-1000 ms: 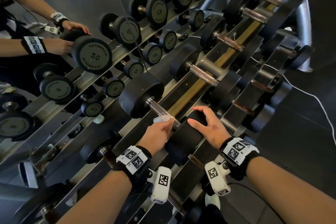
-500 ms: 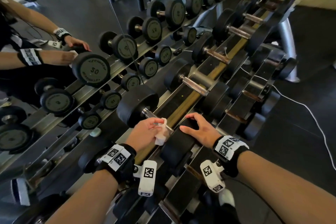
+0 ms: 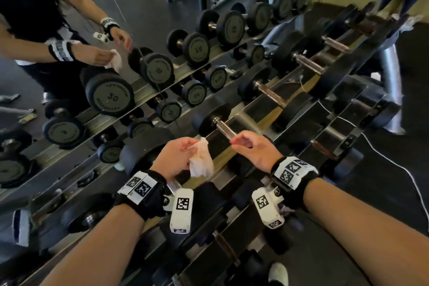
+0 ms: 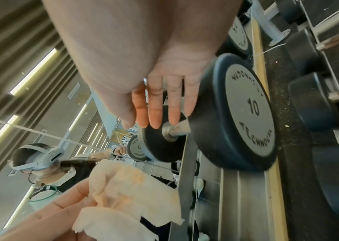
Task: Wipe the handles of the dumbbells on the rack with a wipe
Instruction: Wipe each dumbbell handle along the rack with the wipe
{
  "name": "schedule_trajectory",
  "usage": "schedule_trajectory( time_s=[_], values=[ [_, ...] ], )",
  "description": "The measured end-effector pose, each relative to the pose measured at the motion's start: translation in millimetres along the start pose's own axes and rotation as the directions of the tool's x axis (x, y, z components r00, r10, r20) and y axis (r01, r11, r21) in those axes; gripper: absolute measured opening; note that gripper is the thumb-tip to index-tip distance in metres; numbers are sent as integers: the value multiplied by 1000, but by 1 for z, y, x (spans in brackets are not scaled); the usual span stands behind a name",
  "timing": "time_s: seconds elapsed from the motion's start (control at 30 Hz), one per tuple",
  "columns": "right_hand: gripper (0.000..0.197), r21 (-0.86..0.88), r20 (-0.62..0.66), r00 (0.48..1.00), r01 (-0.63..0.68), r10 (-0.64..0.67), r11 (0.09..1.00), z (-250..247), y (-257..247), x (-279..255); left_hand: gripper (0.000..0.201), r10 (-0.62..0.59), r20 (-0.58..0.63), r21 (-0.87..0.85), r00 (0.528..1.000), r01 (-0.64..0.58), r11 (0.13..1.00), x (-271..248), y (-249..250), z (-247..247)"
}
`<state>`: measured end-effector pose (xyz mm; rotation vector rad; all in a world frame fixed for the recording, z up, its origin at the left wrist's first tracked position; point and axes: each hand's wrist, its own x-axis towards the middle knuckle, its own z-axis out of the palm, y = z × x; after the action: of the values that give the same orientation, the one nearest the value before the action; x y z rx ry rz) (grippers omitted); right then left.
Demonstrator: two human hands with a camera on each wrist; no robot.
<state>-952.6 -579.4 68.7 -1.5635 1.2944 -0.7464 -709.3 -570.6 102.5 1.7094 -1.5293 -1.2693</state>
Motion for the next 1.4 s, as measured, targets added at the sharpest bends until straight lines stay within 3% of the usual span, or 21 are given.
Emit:
schedule_trajectory(
  time_s=[0.13,0.23,0.3,0.4,0.57,0.77,0.87,0.93,1.03,1.13,1.2,1.3,1.33,1.4],
  values=[
    [21,-57,-47,999,19,-22,998,-37,10,13,25,6,-122,-82,992,-16,997,19,9,26],
    [46,-168,-67,997,-50,39,985,-51,31,18,23,-1,-194,-76,981,-14,997,30,10,44],
    [64,-157,-30,991,-136,133,978,-53,47,20,23,1,-228,-21,974,-6,1000,39,9,52],
    [75,-21,51,966,-252,253,968,-50,68,23,27,13,-252,89,968,9,996,55,10,58],
    [83,36,85,961,-267,264,963,-50,90,34,30,125,-232,294,965,-53,954,86,17,71],
    [83,129,105,963,-261,249,957,-48,99,36,28,279,-78,450,957,-216,866,123,18,88],
    [81,157,101,967,-249,236,956,-48,100,36,36,258,138,766,956,-268,585,133,9,91],
    [81,173,103,967,-249,234,953,-48,101,36,40,236,208,837,949,-297,459,132,5,88],
    [88,204,95,969,-243,228,948,-47,101,35,42,286,352,802,891,-445,399,133,1,78],
    [93,232,90,972,-233,217,944,-45,102,35,44,179,501,775,847,-531,342,137,10,80],
    [84,253,100,970,-240,221,937,-45,105,35,41,123,621,737,774,-630,247,135,19,89],
    [77,265,101,969,-245,226,933,-43,107,36,37,163,748,618,643,-765,183,130,21,96],
    [77,266,101,969,-245,226,932,-43,107,36,38,172,763,593,623,-781,195,132,23,95],
    [77,272,98,970,-241,222,932,-43,107,35,40,139,753,605,643,-760,238,139,26,89]
  ],
)
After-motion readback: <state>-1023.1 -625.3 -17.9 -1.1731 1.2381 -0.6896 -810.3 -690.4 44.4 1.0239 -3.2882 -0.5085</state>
